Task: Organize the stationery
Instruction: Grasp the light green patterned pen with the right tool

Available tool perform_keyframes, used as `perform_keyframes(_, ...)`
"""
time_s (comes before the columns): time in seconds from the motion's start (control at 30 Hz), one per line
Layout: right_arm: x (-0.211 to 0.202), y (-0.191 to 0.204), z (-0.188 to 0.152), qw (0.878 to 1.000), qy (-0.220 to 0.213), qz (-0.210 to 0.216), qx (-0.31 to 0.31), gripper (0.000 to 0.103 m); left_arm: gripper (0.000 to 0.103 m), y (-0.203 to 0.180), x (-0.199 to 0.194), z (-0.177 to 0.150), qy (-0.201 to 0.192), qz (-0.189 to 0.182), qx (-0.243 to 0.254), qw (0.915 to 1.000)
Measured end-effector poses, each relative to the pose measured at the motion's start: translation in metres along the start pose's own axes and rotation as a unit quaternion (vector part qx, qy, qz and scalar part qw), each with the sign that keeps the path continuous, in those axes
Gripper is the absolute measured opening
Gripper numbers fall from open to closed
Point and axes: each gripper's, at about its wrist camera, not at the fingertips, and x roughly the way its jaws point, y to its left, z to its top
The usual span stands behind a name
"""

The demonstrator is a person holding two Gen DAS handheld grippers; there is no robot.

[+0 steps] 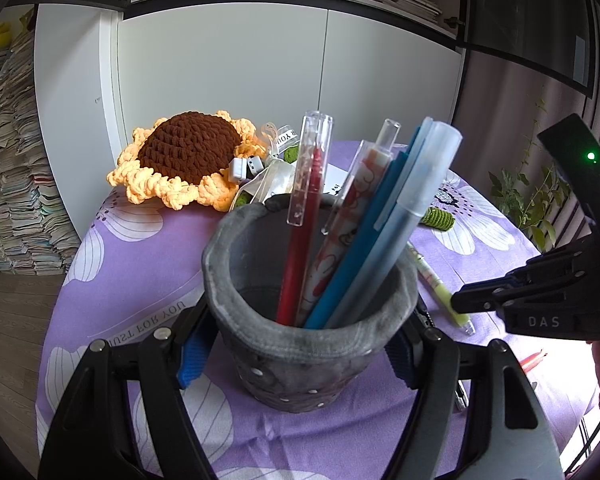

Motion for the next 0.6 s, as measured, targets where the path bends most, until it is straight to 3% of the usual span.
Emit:
perform_keyframes(0.13,-0.008,-0.008,-0.002,1.0,0.0,-0.026,-0.004,0.008,0.072,0.0,0.0,0.0,-0.001,0.001,0.001,1.0)
perform_keyframes(0.37,-0.015,-0.05,0.013,0.994,-0.009,0.043,0.1,0.008,0.072,0.0,0.0,0.001,-0.001,0.001,0.001,1.0)
perform_keyframes(0.47,-0.01,-0.053,0.028,0.995,-0.007,0.023,0.101,0.009,0.072,0.0,0.0,0.001,-0.001,0.001,0.001,1.0)
perform_keyframes(0.6,0.005,-0.047,0.05,0.995,0.011,0.031,0.091,0.01,0.072,0.0,0.0,0.001,-0.001,0.001,0.001,1.0)
